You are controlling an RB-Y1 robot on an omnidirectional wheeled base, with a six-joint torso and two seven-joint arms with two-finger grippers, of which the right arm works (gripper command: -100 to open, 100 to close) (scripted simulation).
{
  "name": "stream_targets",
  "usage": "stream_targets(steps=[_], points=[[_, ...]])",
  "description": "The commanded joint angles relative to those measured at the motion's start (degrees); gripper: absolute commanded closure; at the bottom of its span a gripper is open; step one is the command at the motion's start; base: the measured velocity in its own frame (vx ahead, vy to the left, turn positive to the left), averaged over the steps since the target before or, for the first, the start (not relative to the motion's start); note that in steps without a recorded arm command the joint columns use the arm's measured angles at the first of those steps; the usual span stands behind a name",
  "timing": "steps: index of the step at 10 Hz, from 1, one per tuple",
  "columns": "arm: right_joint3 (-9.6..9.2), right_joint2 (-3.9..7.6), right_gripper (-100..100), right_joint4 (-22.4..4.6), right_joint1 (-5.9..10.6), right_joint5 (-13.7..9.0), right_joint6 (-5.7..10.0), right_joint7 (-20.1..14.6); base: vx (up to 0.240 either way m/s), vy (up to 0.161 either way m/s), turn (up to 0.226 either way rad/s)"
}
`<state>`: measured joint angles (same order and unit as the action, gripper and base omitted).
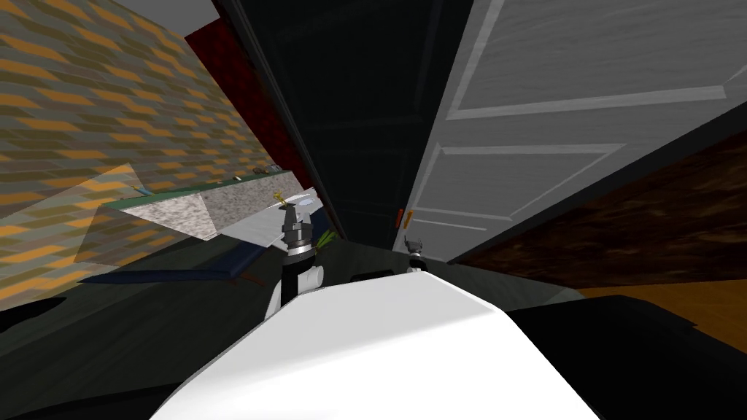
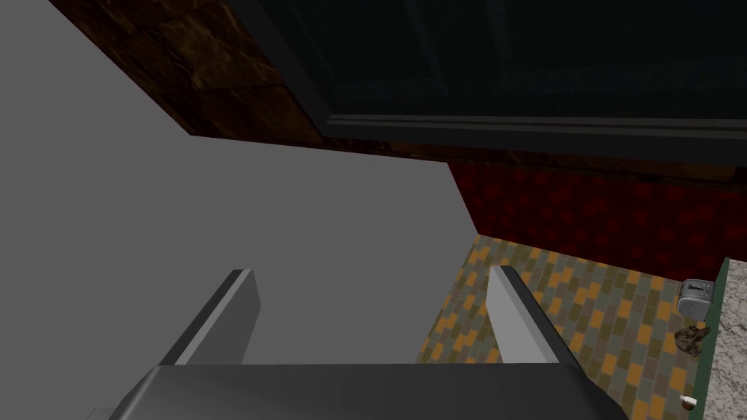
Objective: Pull the door open
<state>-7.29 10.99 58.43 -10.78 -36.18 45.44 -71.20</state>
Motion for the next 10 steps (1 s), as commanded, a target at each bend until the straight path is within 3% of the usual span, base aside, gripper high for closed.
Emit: stream_targets(steps=[1, 3, 4, 5, 9, 10], points=[[-0.17, 0.32, -100, -1.70, 0.74, -0.70, 0.56, -1.52, 0.162, -0.048, 0.046], [-0.18, 0.37, -100, -1.80, 0.82, -0.86, 0.52, -1.65, 0.133, -0.018, 0.030], [0.30, 0.91, -100, -2.70, -0.40, -1.19, 0.68, -2.06, -0.087, 0.029, -0.093], [0.30, 0.91, -100, -2.70, -0.40, -1.19, 0.68, -2.06, -0.143, 0.016, -0.068], [2.71, 3.52, -100, -5.70, -4.58, -2.53, 1.09, -3.26, -0.176, 0.013, -0.099], [2.83, 3.66, -100, -5.85, -4.77, -2.60, 1.11, -3.32, -0.095, 0.021, -0.054]])
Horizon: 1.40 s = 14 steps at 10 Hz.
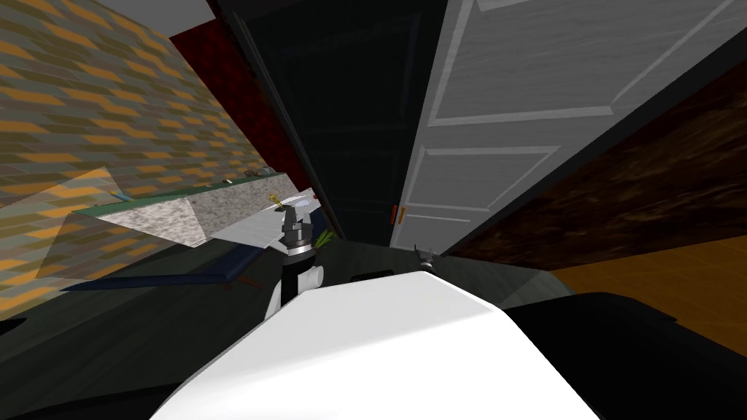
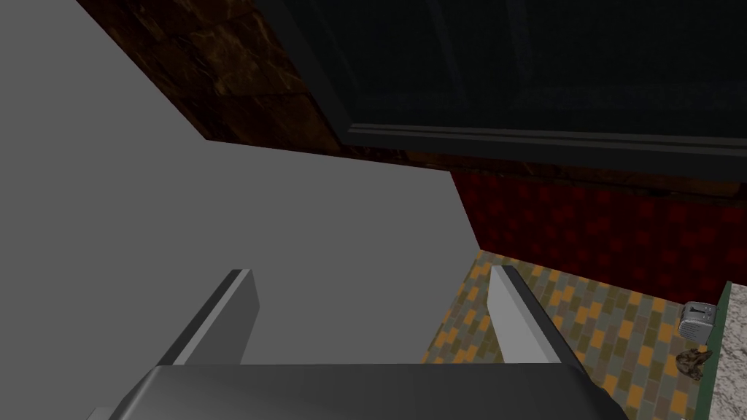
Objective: Pull the door open
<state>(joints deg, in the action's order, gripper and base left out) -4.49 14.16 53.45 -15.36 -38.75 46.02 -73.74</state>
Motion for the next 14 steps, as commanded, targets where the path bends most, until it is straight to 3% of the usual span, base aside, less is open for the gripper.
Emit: stream_targets(steps=[1, 4, 5, 8, 9, 14], points=[[0.67, 1.19, -100, -1.60, -1.12, -0.37, 0.65, -1.13, -0.059, 0.015, -0.071], [2.19, 2.95, -100, -3.35, -3.16, -1.21, 0.92, -2.05, -0.057, 0.009, -0.064], [3.23, 4.22, -100, -4.53, -4.42, -1.78, 1.12, -2.79, -0.053, 0.017, -0.072], [4.01, 5.23, -100, -5.42, -5.21, -2.21, 1.29, -3.45, -0.017, 0.003, -0.023], [4.83, 6.60, -100, -6.42, -5.56, -2.70, 1.54, -4.64, 0.091, 0.001, 0.049], [4.36, 6.92, -100, -6.13, -3.63, -2.54, 1.68, -5.78, 0.176, -0.023, 0.084]])
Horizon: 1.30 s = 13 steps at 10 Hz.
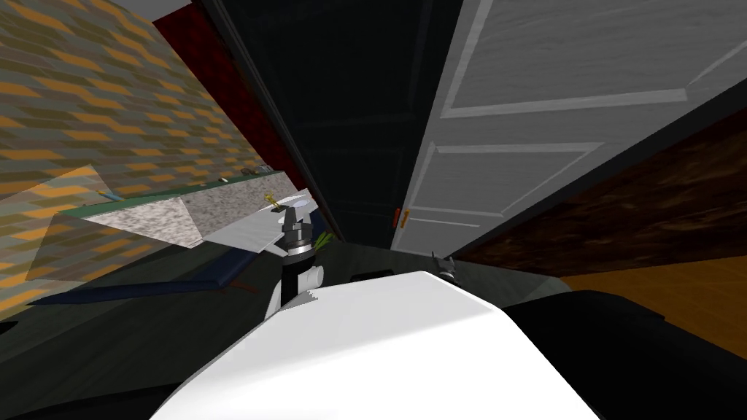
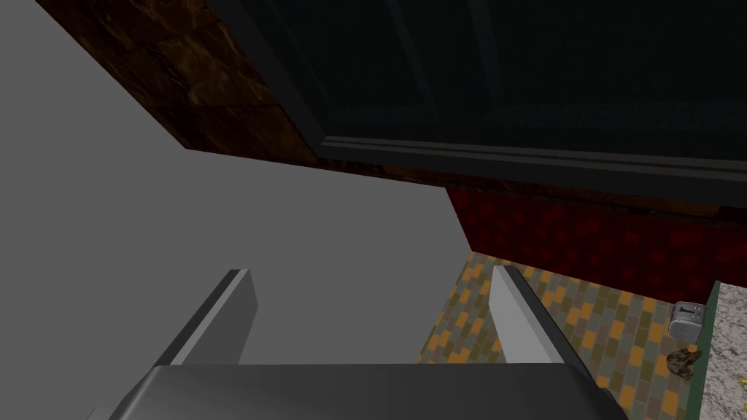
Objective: Pull the door open
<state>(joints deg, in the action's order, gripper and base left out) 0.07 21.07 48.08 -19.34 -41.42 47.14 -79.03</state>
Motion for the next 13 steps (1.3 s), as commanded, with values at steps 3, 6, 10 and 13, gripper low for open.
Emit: stream_targets(steps=[3, 6, 10, 13], points=[[-1.11, -0.45, -100, 0.08, 2.36, 0.56, 0.55, -0.90, 0.162, -0.027, 0.110], [-2.51, -1.37, -100, 1.41, 5.12, 1.24, 0.48, -1.20, 0.166, -0.045, 0.125], [-4.45, -2.79, -100, 3.29, 8.73, 2.20, 0.35, -1.40, 0.208, 0.011, 0.115], [-4.15, -2.78, 100, 2.13, 8.03, 2.02, 0.55, -1.32, -0.001, 0.017, 0.023]])
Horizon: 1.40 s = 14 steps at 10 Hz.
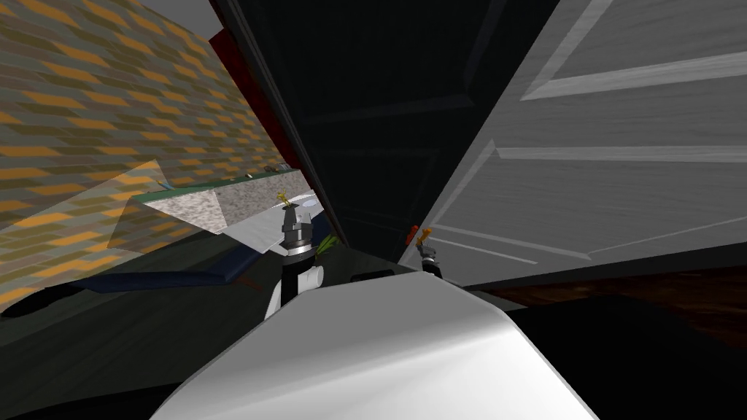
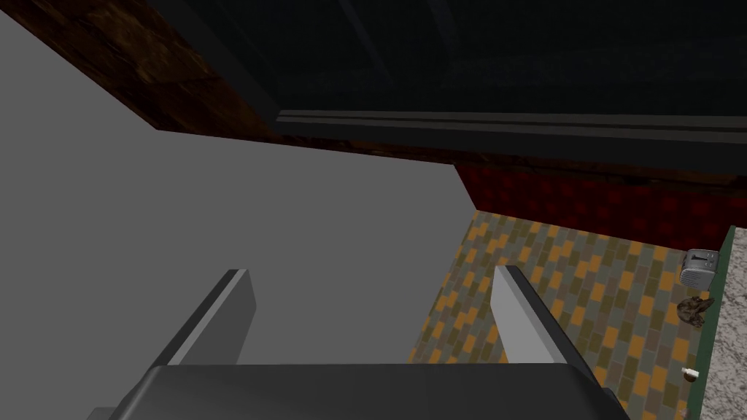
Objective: Pull the door open
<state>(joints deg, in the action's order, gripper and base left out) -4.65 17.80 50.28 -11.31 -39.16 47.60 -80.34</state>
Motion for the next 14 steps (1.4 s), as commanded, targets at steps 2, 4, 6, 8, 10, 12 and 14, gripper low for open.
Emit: stream_targets(steps=[2, 4, 6, 8, 10, 12, 14], points=[[0.57, 0.48, 100, -0.07, 0.00, -0.24, 0.08, -0.01, -0.003, 0.015, 0.007], [0.57, 0.48, 100, -0.07, 0.00, -0.24, 0.08, -0.01, 0.000, 0.000, 0.000], [0.53, 0.20, -100, -0.51, -1.78, -0.28, -0.14, 0.18, -0.150, 0.007, -0.126], [0.93, 0.52, -100, -1.01, -2.77, -0.50, -0.11, 0.17, -0.190, -0.017, -0.082], [1.50, 1.01, -100, -1.73, -4.30, -0.83, -0.03, 0.12, -0.196, -0.007, -0.097], [1.94, 1.42, -100, -2.30, -5.59, -1.09, 0.05, 0.06, -0.203, 0.025, -0.087], [2.29, 1.80, -100, -2.77, -6.82, -1.32, 0.15, -0.03, -0.191, 0.030, -0.079]])
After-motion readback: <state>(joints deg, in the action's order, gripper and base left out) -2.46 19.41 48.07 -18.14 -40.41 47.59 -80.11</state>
